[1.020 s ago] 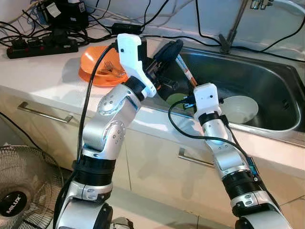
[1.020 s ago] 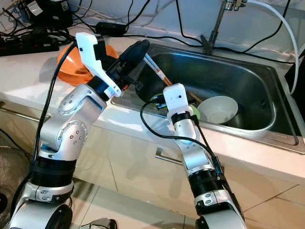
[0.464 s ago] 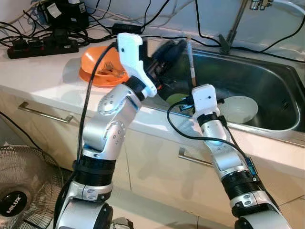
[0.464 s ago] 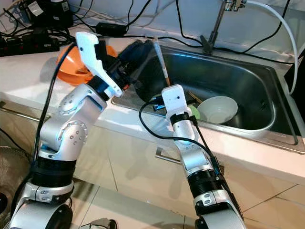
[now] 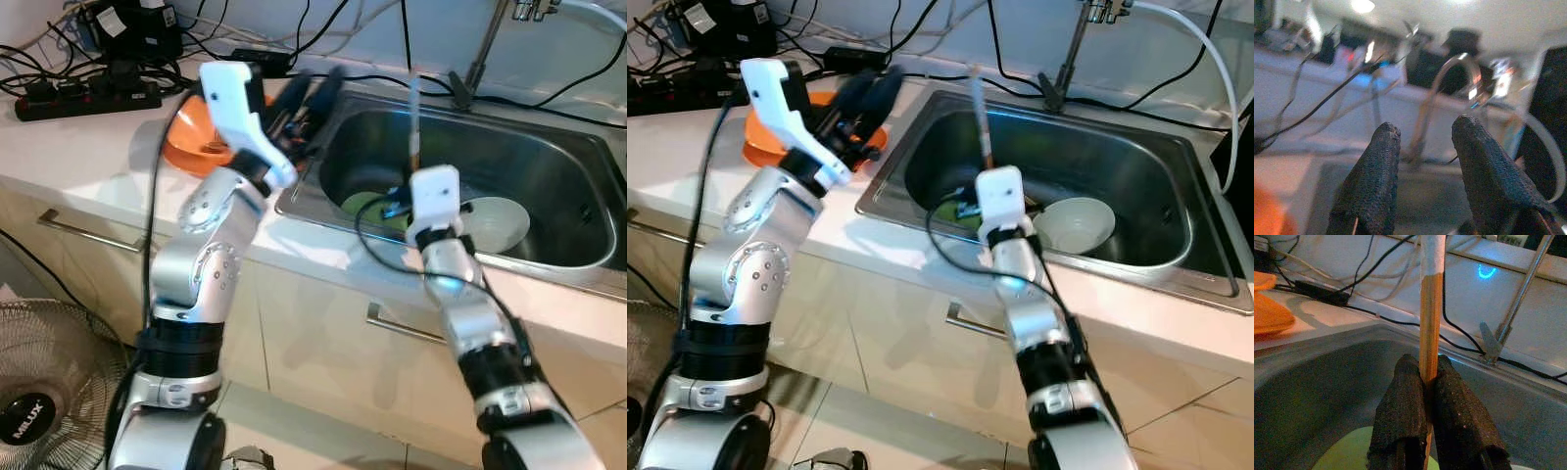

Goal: Kitchen organization

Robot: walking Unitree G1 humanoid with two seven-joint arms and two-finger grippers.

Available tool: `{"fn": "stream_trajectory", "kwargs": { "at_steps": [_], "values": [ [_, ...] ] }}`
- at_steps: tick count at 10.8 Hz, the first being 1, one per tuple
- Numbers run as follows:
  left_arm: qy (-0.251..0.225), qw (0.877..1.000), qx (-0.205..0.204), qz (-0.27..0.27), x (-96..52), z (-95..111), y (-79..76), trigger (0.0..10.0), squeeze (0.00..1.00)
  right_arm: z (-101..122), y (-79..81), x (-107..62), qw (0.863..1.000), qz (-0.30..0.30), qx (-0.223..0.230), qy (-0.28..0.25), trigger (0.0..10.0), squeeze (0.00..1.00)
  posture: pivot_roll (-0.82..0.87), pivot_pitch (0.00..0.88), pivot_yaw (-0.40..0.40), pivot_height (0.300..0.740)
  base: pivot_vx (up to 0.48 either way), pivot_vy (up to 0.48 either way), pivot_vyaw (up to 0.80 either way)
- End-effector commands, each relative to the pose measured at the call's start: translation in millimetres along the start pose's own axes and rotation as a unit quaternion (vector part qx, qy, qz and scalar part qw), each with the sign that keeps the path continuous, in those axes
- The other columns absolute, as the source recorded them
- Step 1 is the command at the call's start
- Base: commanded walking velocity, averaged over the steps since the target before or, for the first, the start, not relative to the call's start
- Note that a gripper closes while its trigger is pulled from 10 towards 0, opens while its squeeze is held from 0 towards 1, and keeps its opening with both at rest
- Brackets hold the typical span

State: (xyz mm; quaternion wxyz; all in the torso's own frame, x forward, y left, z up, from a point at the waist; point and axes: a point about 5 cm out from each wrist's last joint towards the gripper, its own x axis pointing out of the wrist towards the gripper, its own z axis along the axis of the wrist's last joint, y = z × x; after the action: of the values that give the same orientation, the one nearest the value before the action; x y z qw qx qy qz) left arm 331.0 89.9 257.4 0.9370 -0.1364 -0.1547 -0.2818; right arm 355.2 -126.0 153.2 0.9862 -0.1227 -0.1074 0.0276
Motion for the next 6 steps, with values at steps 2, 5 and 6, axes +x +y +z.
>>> {"fn": "stream_trajectory", "kwargs": {
  "at_steps": [2,5,6],
  "values": [
    [0.148,0.982,0.11,0.027,-8.4,-48.8,5.0,10.0,0.0,-4.5,-13.9,13.5,0.996,-0.037,0.04,0.064,10.0,0.0,0.08,0.029,-0.033,0.74,0.0,0.0,0.0],
    [0.237,0.965,0.11,-0.004,-21.0,-82.4,-4.5,10.0,0.0,-14.3,-23.7,31.6,0.982,-0.047,0.088,0.158,10.0,0.0,0.08,0.031,-0.041,0.74,0.0,0.0,0.0],
    [0.239,0.965,0.11,-0.005,-21.1,-83.6,-5.6,10.0,0.0,-14.6,-27.4,36.6,0.978,-0.049,0.095,0.176,10.0,0.0,0.08,0.028,-0.049,0.74,0.0,0.0,0.0]
  ]
}}
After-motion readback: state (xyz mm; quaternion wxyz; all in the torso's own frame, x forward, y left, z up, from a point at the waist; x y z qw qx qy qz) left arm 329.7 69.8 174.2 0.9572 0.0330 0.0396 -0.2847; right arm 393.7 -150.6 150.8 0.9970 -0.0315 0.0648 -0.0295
